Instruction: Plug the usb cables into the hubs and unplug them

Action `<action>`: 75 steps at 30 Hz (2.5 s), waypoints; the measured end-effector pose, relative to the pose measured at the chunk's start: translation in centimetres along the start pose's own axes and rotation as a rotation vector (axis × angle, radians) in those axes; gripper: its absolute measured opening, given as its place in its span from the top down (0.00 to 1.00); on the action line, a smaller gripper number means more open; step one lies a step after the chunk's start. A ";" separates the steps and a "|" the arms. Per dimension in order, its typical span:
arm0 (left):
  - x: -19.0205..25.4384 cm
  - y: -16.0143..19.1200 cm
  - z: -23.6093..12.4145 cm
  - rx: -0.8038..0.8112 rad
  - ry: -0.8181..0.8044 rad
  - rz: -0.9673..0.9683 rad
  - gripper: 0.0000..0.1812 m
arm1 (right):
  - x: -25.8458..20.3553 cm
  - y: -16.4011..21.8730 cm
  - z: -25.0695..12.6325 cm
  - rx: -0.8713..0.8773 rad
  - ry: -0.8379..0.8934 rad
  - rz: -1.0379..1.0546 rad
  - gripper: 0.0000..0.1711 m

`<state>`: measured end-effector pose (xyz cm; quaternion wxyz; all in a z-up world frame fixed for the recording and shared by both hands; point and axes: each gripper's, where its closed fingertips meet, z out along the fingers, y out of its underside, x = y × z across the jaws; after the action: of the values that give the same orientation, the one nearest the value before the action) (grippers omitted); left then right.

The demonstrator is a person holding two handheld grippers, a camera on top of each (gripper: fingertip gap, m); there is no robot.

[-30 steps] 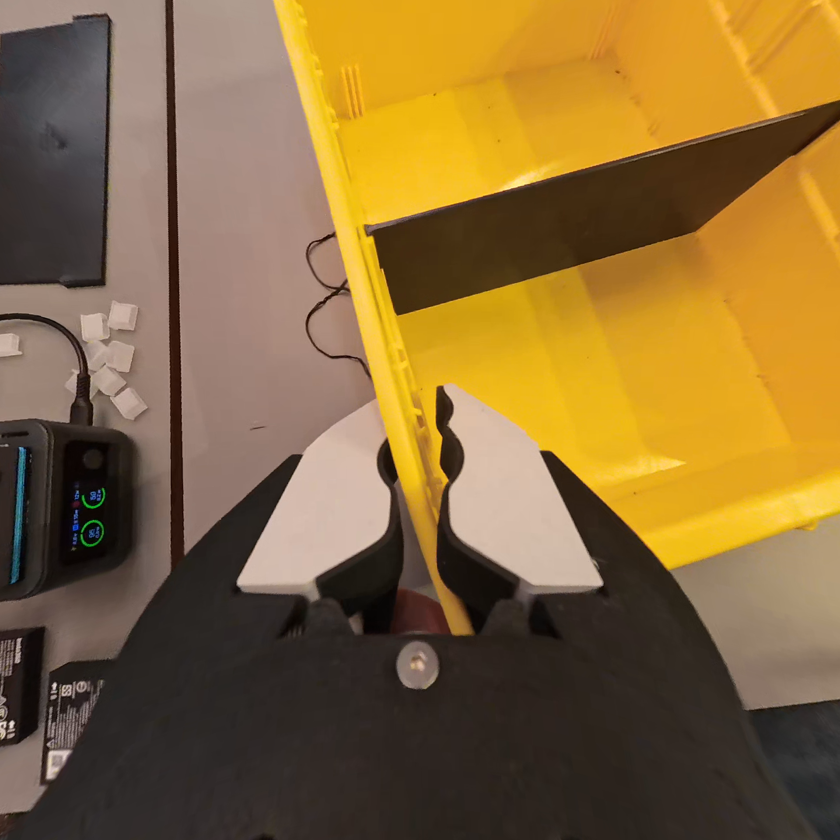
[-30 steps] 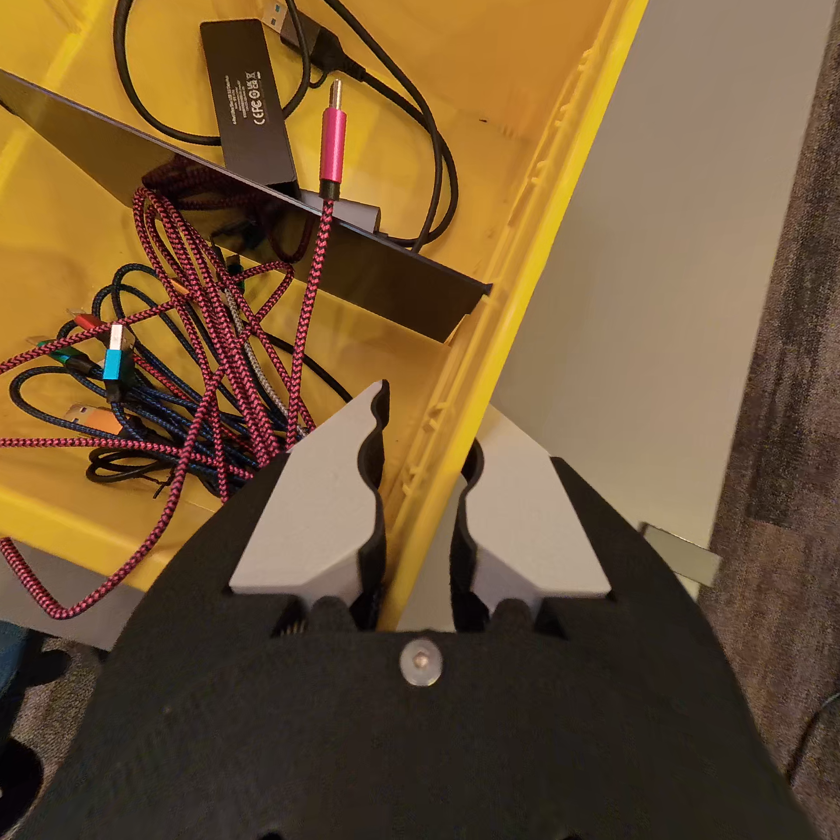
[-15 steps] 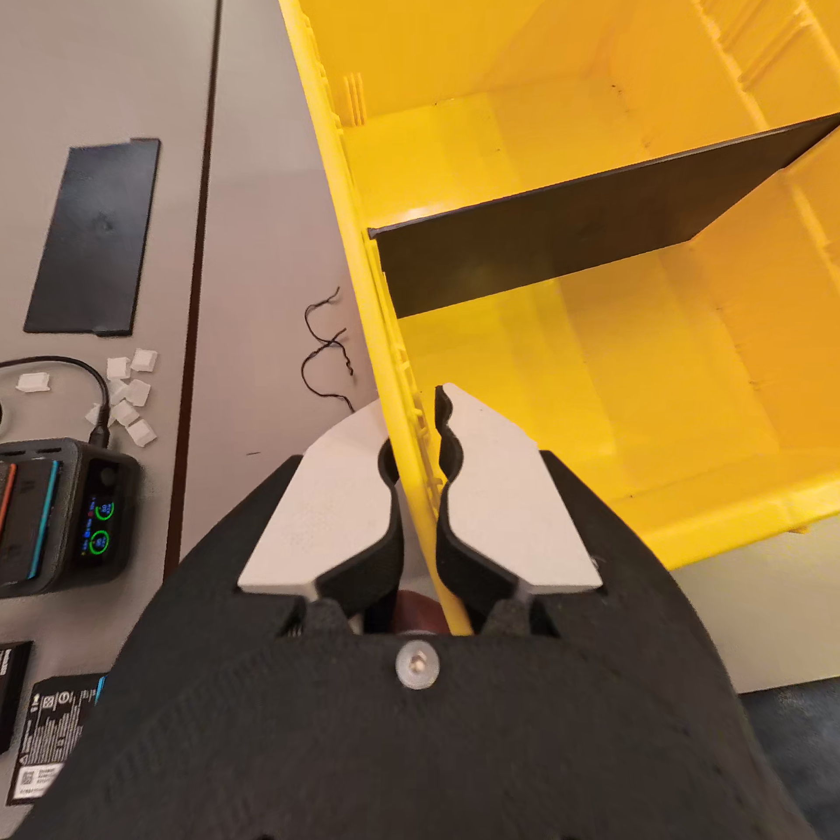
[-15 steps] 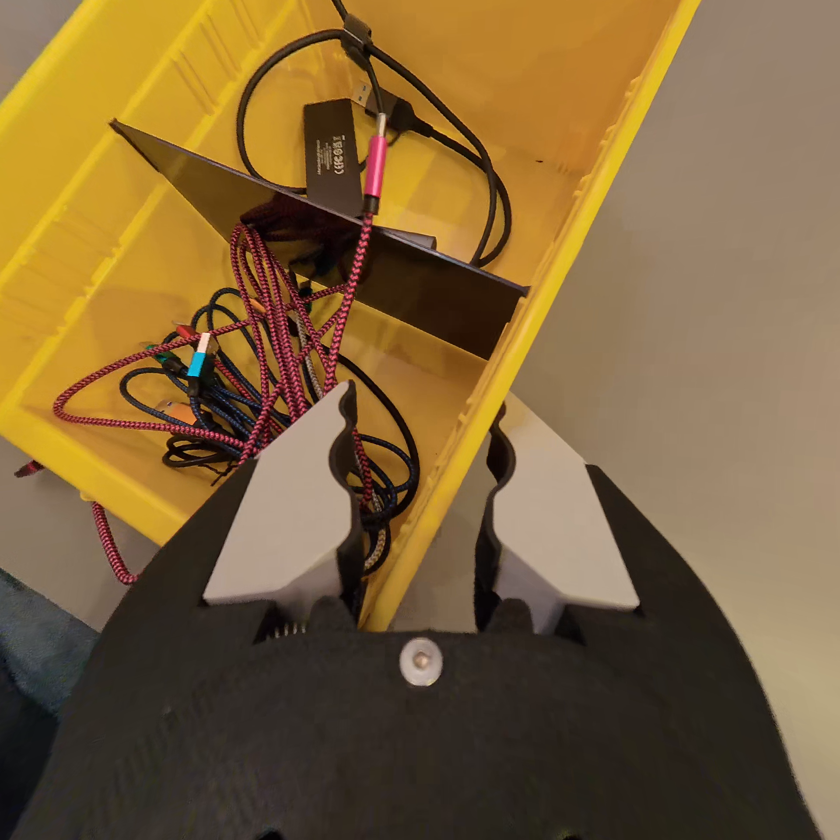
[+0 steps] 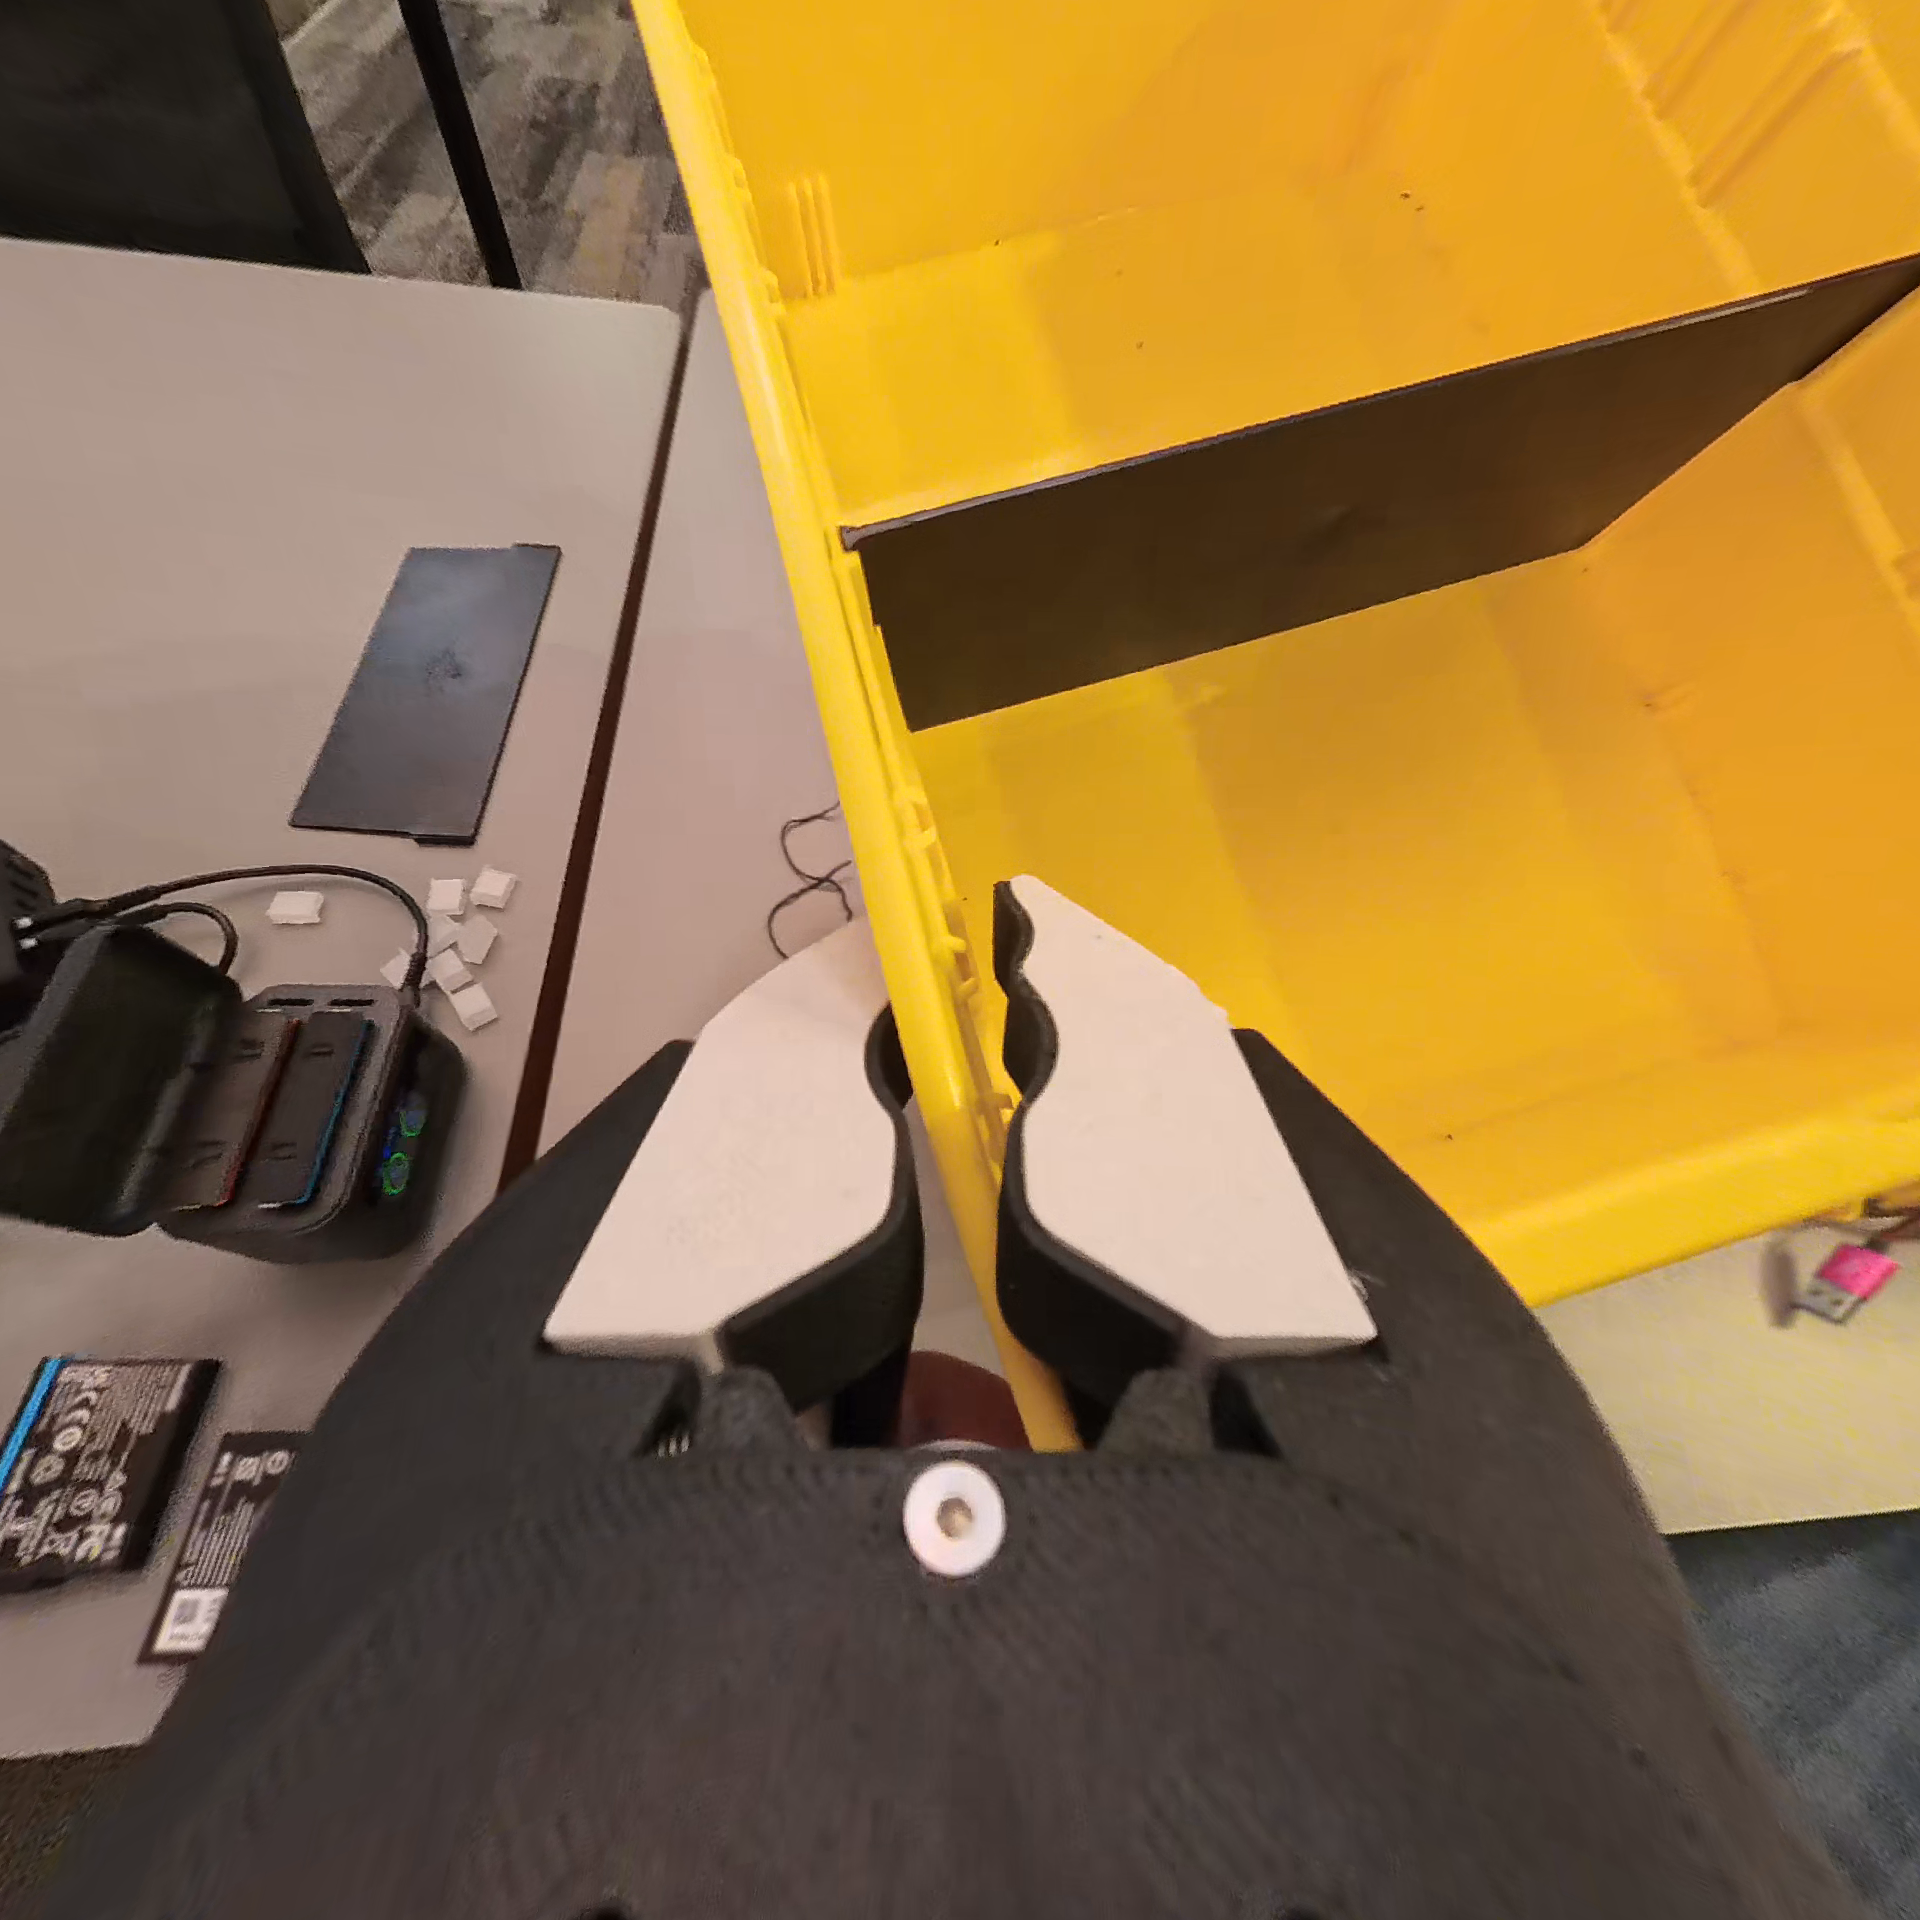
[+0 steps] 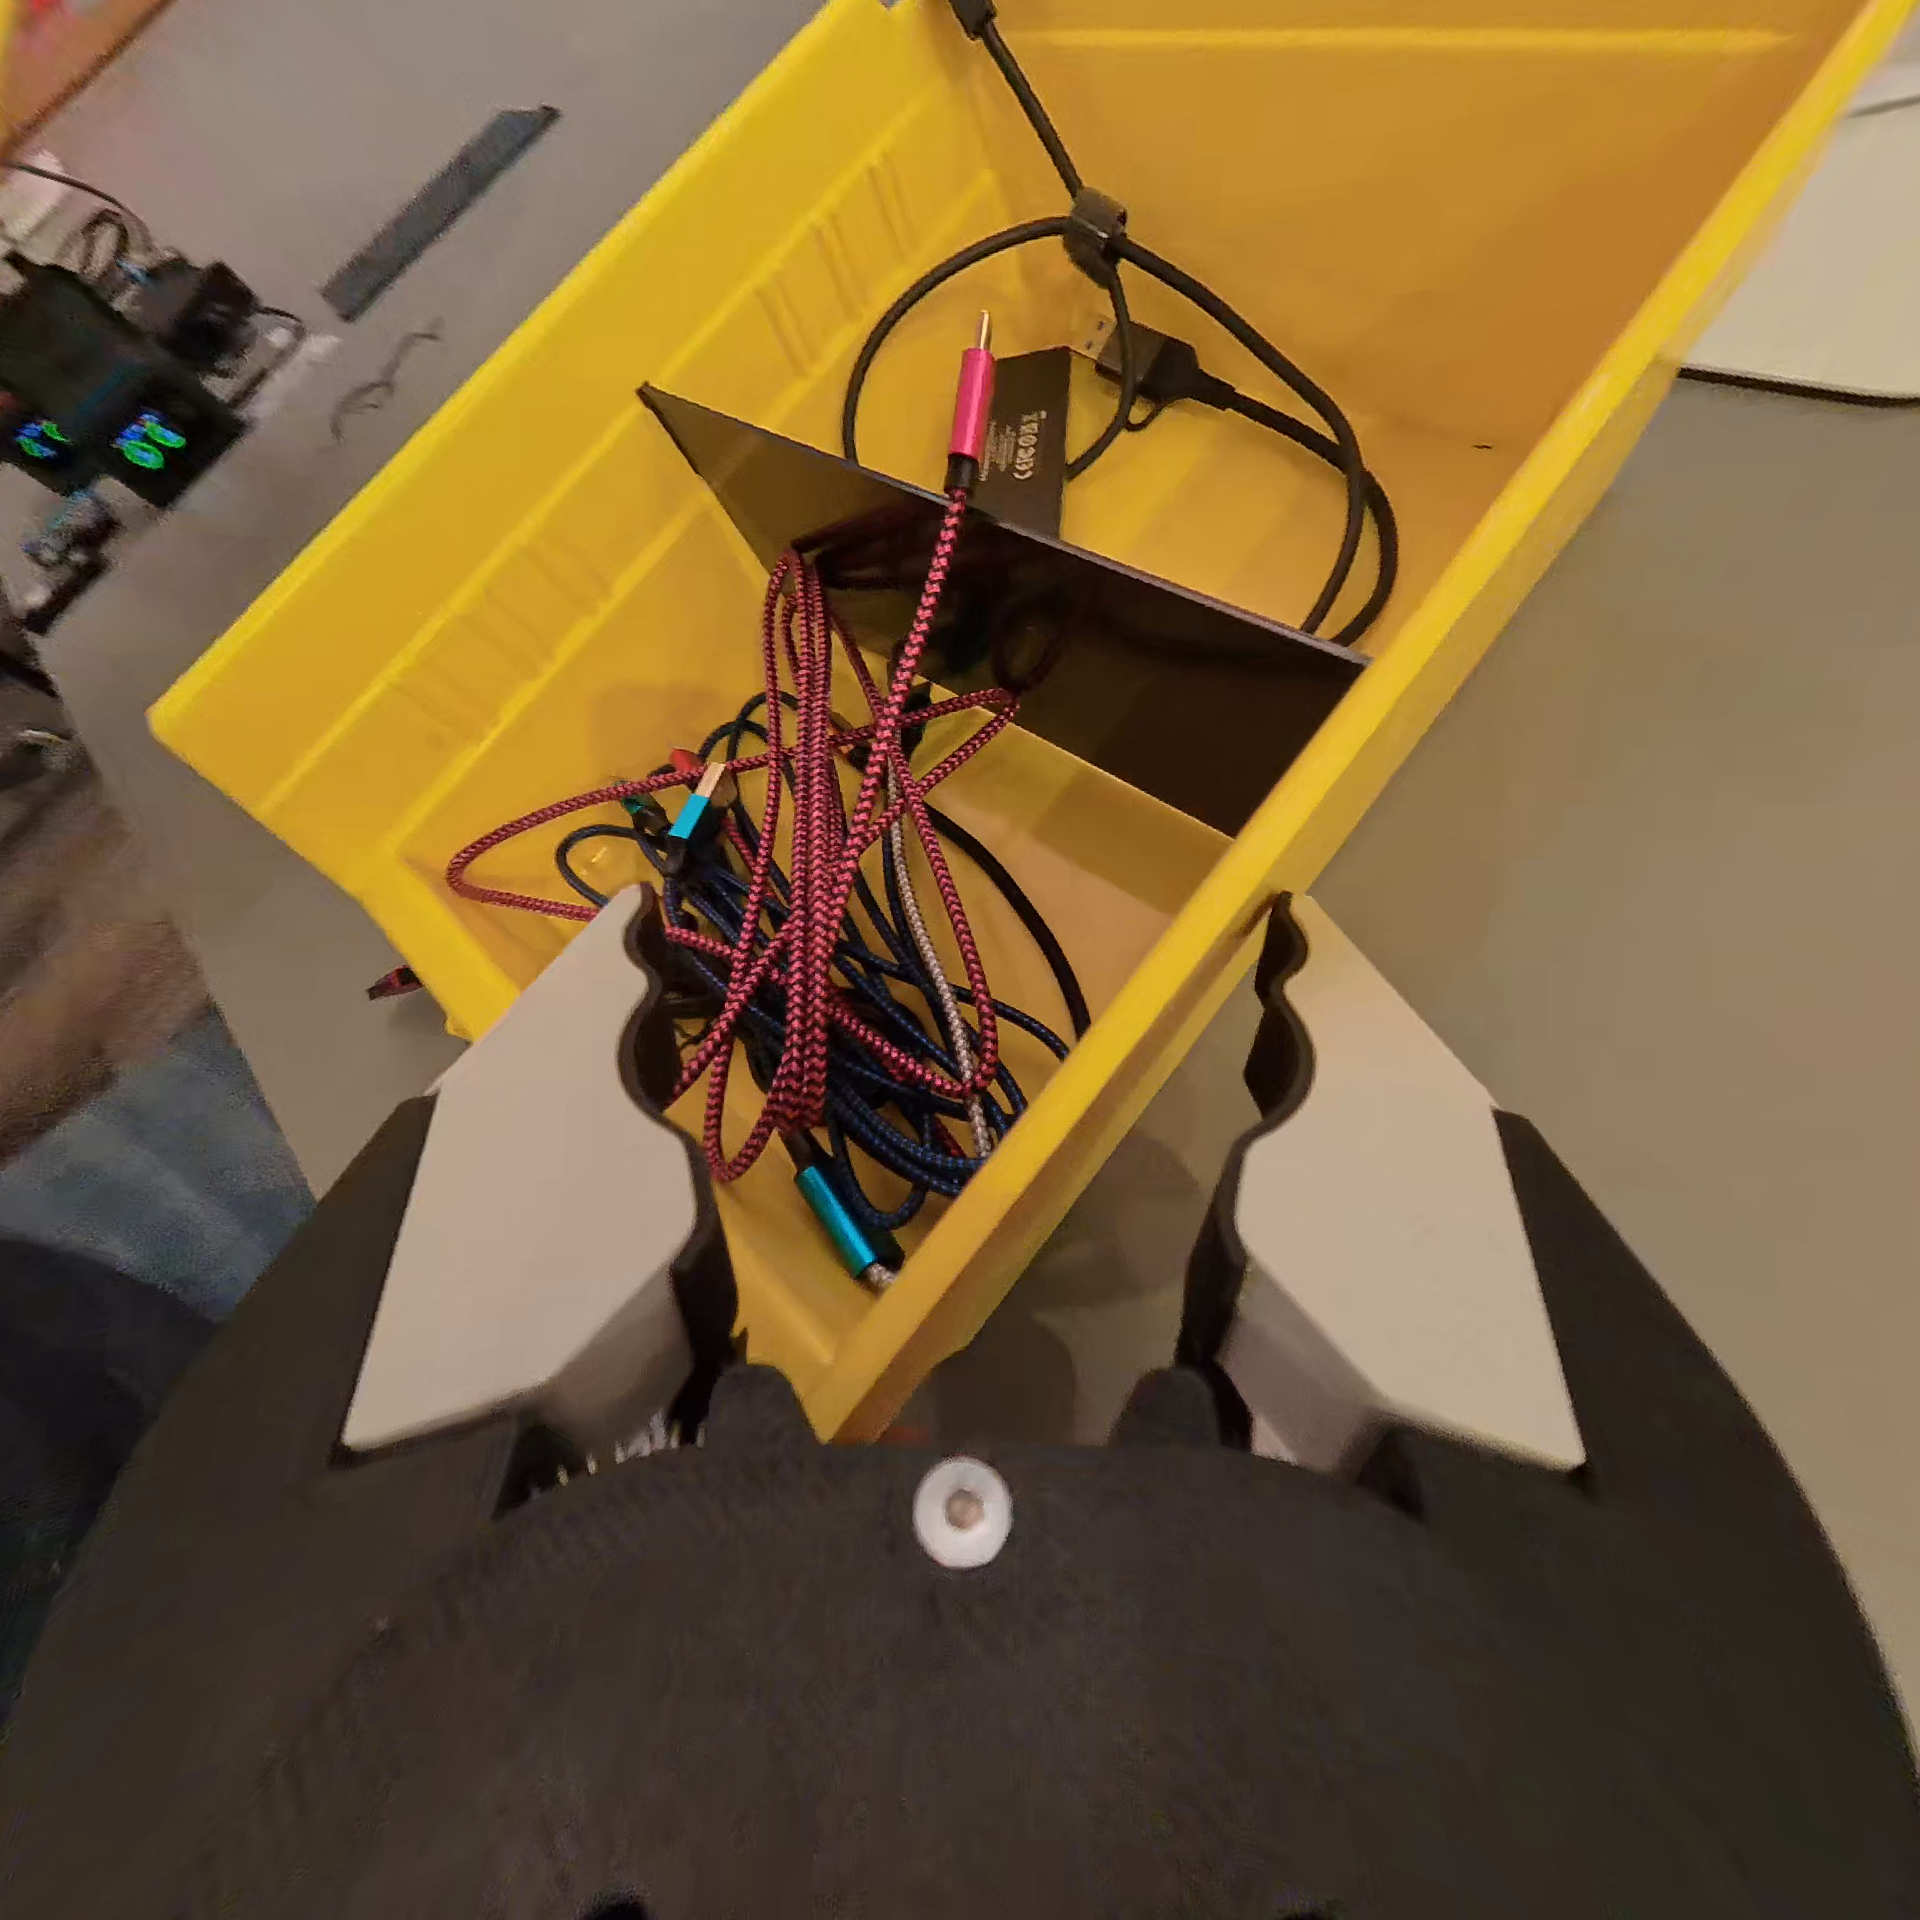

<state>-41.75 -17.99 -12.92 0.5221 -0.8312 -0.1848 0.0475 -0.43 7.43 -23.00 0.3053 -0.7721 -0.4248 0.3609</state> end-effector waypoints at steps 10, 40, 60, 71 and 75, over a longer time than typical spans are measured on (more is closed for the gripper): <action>-1.7 -1.4 -4.5 0.092 -0.044 -0.049 0.95 | -10.7 -3.1 8.9 0.026 -0.184 -0.009 0.21; 27.9 -3.5 7.4 -0.037 0.437 0.288 0.95 | -8.4 -8.7 -10.4 0.453 -0.269 -0.004 0.27; 51.4 9.8 16.2 -0.306 0.658 0.403 0.94 | 5.4 3.7 -18.5 0.359 0.231 0.115 0.35; 56.6 11.1 13.9 -0.344 0.773 0.330 0.71 | 11.4 6.8 -20.3 0.206 0.383 0.101 0.54; 58.8 11.8 11.9 -0.386 0.881 0.309 0.60 | 14.0 7.7 -22.2 0.118 0.477 0.067 0.72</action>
<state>12.62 8.52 -22.03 0.3742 -0.8714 0.1729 -0.2658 26.38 12.59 -20.85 0.4292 -0.8300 -0.2929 0.2026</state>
